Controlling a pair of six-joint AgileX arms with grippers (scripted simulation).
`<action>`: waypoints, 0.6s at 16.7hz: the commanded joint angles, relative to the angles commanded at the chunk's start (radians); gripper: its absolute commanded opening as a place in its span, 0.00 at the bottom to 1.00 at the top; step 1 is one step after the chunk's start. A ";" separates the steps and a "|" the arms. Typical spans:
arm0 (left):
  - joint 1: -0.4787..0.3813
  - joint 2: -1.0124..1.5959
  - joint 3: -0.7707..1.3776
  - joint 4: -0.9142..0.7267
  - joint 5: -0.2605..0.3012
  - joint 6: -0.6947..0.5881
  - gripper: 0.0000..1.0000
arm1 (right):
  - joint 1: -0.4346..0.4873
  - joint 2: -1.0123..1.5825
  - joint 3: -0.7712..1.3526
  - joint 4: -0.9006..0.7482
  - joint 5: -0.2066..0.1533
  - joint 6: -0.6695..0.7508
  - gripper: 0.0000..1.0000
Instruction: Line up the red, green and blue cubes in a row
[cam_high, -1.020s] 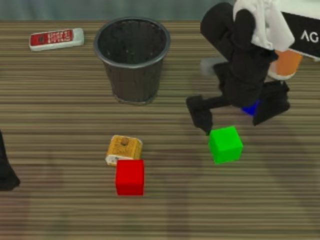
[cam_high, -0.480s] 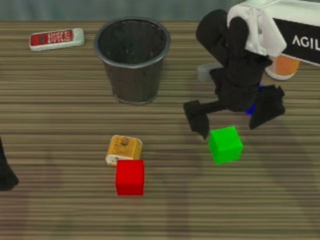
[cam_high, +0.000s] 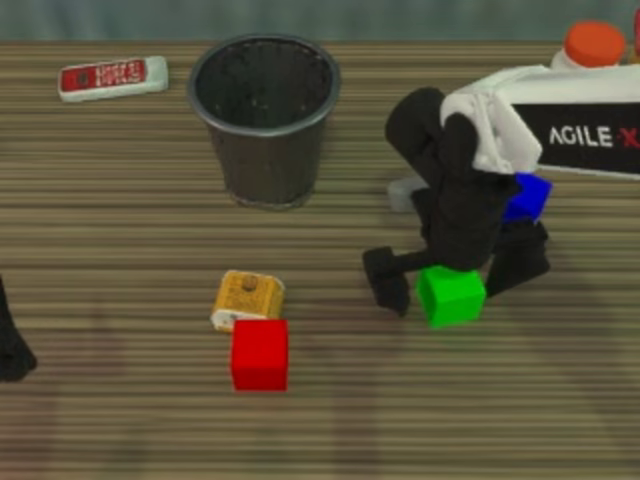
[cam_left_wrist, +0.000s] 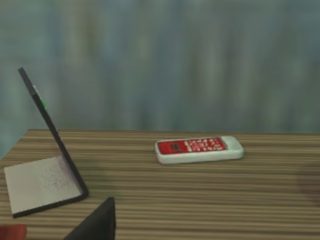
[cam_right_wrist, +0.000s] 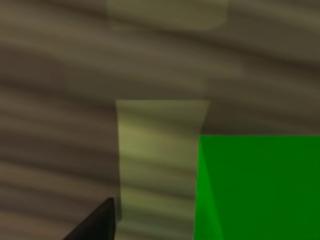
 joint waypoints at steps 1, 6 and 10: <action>0.000 0.000 0.000 0.000 0.000 0.000 1.00 | 0.000 0.000 0.000 0.000 0.000 0.000 1.00; 0.000 0.000 0.000 0.000 0.000 0.000 1.00 | 0.000 0.000 0.000 0.000 0.000 0.000 0.77; 0.000 0.000 0.000 0.000 0.000 0.000 1.00 | 0.000 0.000 0.000 0.000 0.000 0.000 0.47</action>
